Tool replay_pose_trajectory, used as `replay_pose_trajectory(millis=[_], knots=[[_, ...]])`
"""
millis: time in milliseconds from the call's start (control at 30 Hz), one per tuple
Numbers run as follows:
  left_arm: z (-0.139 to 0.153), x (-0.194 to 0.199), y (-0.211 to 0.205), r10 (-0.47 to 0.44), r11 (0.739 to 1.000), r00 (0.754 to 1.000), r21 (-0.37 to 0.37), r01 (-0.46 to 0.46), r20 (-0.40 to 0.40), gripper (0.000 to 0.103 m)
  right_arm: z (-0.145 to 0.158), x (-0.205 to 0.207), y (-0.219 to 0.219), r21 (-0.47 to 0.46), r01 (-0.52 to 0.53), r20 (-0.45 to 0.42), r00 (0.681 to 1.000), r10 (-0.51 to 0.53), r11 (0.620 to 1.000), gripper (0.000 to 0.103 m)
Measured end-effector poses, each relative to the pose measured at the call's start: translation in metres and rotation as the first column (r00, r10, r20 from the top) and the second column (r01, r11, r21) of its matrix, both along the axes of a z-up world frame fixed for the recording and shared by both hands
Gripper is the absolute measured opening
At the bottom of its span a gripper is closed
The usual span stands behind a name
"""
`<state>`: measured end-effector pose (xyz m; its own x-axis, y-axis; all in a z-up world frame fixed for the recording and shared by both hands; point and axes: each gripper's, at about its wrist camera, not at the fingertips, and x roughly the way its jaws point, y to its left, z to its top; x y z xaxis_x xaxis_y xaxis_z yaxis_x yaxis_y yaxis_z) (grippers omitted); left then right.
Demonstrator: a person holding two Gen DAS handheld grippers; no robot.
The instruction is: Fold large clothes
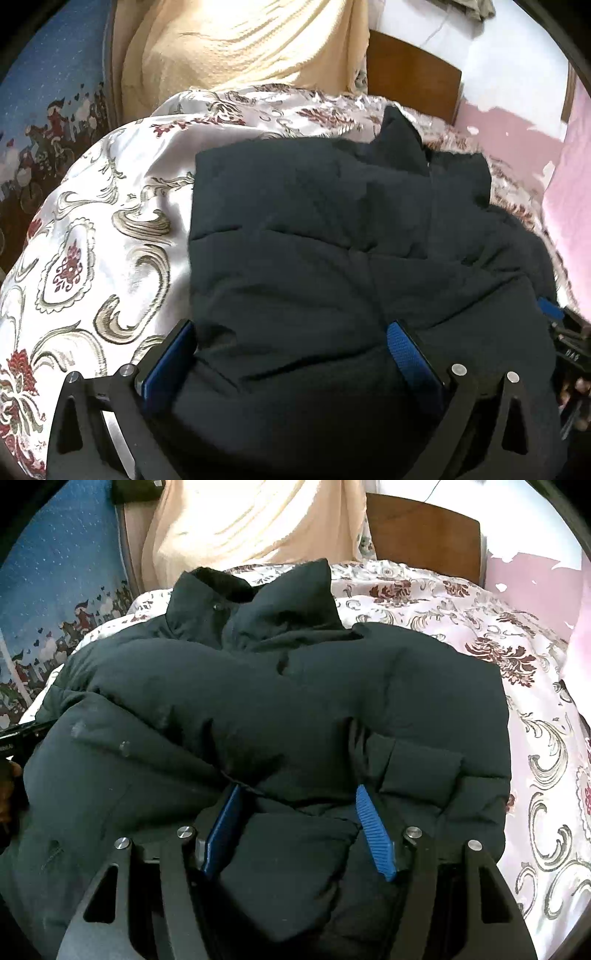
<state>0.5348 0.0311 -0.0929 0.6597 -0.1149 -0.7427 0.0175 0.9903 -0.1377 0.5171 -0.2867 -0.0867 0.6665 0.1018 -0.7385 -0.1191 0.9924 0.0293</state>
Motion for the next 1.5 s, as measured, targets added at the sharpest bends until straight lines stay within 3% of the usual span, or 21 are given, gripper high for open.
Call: replay_pose_trajectory(millis=[100,200,333,433,567,800,1000,1067,1100,1133,1200,1267,1333,1500], knots=[[0.008,0.0,-0.002,0.013,0.999,1.0,0.041,-0.011,-0.029,0.103,0.008,-0.004,0.001,-0.003,-0.001,0.011,1.0,0.001,1.0,0.066],[0.025,-0.002,-0.011,0.001,0.992,0.999,0.124,0.003,-0.034,0.103,0.024,-0.013,0.001,-0.015,0.019,0.049,0.999,-0.018,1.0,0.086],[0.051,-0.001,-0.019,-0.019,0.985,1.0,0.172,0.019,-0.001,0.103,0.058,-0.026,0.004,-0.013,-0.016,0.111,0.994,0.017,1.0,0.09],[0.07,0.007,-0.031,-0.044,0.981,0.999,0.189,0.038,0.029,0.103,0.078,-0.017,0.006,-0.004,-0.029,0.099,0.995,0.03,1.0,0.092],[0.083,0.039,-0.049,-0.092,0.983,0.995,0.163,0.086,0.029,0.103,0.095,0.016,0.01,0.008,0.026,0.07,0.997,-0.027,1.0,0.092],[0.093,0.123,-0.074,-0.139,0.988,0.985,0.081,0.131,0.098,0.103,0.098,0.116,0.001,0.244,0.163,-0.003,0.986,-0.167,0.956,0.092],[0.09,0.176,-0.093,-0.117,0.991,0.986,-0.042,0.123,0.117,0.103,0.079,0.181,0.012,0.265,0.234,-0.021,0.971,-0.237,0.935,0.091],[0.083,0.189,-0.103,-0.116,0.991,0.989,-0.053,0.121,0.094,0.103,0.07,0.192,0.014,0.25,0.268,-0.034,0.963,-0.268,0.93,0.082],[0.08,0.193,-0.109,-0.118,0.992,0.989,-0.035,0.122,0.084,0.103,0.066,0.198,0.013,0.249,0.28,-0.042,0.96,-0.278,0.927,0.073],[0.077,0.196,-0.113,-0.116,0.993,0.99,-0.013,0.117,0.082,0.1,0.062,0.203,0.012,0.251,0.287,-0.048,0.958,-0.284,0.925,0.067],[0.07,0.203,-0.119,-0.089,0.996,0.994,0.022,0.087,0.071,0.08,0.055,0.208,0.008,0.256,0.308,-0.054,0.951,-0.305,0.916,0.055],[0.062,0.21,-0.116,-0.071,0.997,0.997,-0.032,0.072,0.028,0.037,0.053,0.21,0.004,0.29,0.306,-0.062,0.952,-0.301,0.907,0.045],[0.06,0.209,-0.111,-0.08,0.989,0.997,-0.124,0.081,0.015,0.013,0.053,0.207,0.005,0.308,0.293,-0.063,0.955,-0.288,0.905,0.023],[0.086,0.163,-0.09,-0.072,0.977,0.988,-0.19,0.097,0.134,0.01,0.08,0.164,0.007,0.318,0.216,0.025,0.972,-0.235,0.923,0.016]])
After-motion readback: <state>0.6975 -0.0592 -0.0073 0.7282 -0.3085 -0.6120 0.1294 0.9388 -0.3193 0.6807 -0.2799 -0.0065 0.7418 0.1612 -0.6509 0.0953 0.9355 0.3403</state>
